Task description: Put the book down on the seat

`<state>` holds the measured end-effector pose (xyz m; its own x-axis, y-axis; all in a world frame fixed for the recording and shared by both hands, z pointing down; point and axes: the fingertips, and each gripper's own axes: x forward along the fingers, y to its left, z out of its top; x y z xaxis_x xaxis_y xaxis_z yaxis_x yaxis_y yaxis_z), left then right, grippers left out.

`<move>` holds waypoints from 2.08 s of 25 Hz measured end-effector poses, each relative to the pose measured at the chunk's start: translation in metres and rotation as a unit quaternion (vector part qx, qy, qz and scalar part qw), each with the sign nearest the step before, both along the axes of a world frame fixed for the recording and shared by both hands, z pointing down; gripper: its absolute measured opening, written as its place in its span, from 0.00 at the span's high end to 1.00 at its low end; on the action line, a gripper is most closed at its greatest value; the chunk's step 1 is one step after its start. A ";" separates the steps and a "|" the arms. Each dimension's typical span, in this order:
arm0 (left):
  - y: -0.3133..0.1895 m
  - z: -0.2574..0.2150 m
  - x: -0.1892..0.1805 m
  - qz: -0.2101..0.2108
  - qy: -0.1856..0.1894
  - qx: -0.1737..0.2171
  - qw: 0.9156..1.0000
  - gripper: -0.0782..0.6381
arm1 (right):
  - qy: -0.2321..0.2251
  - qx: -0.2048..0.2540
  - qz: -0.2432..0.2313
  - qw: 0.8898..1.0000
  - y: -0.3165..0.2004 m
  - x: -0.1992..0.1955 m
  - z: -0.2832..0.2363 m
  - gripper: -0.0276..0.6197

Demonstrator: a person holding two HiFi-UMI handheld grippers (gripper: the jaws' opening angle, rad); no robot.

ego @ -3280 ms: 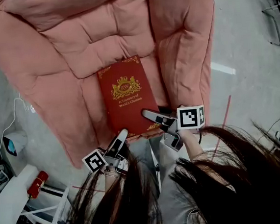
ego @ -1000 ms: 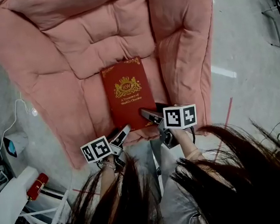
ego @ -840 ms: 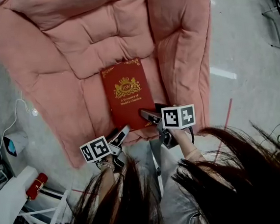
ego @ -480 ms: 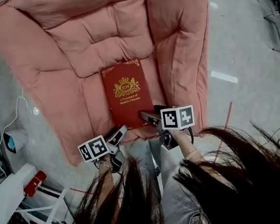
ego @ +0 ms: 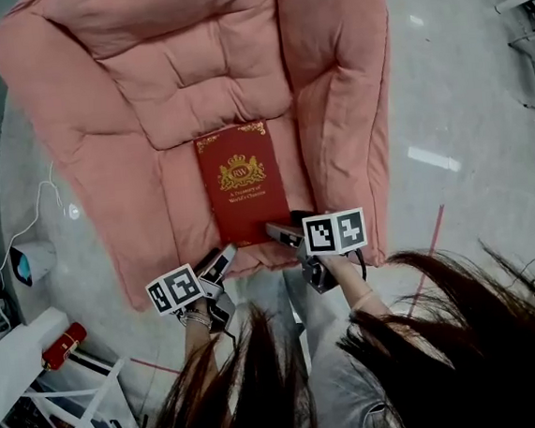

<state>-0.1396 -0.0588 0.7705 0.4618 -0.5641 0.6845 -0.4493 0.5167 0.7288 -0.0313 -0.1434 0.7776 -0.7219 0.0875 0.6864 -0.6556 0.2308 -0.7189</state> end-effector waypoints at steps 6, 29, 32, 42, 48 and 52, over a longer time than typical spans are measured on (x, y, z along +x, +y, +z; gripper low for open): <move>0.005 -0.011 0.018 -0.019 -0.001 0.001 1.000 0.46 | -0.009 -0.001 -0.016 1.000 0.009 0.010 -0.008 0.44; 0.035 -0.068 0.040 -0.051 -0.056 -0.015 0.997 0.79 | 0.014 0.066 -0.029 0.997 0.026 0.029 -0.062 0.72; 0.040 -0.078 0.045 -0.050 -0.052 -0.008 0.997 0.80 | 0.007 0.074 -0.013 0.997 0.030 0.031 -0.073 0.73; 0.062 -0.113 0.039 -0.047 -0.061 0.020 0.997 0.86 | 0.020 0.114 0.005 0.993 0.057 0.045 -0.113 0.79; 0.076 -0.138 0.038 -0.046 -0.064 0.048 0.996 0.87 | 0.020 0.141 0.012 0.990 0.071 0.046 -0.139 0.83; 0.083 -0.154 0.039 -0.047 -0.063 0.068 0.995 0.89 | 0.019 0.162 0.014 0.986 0.081 0.046 -0.159 0.86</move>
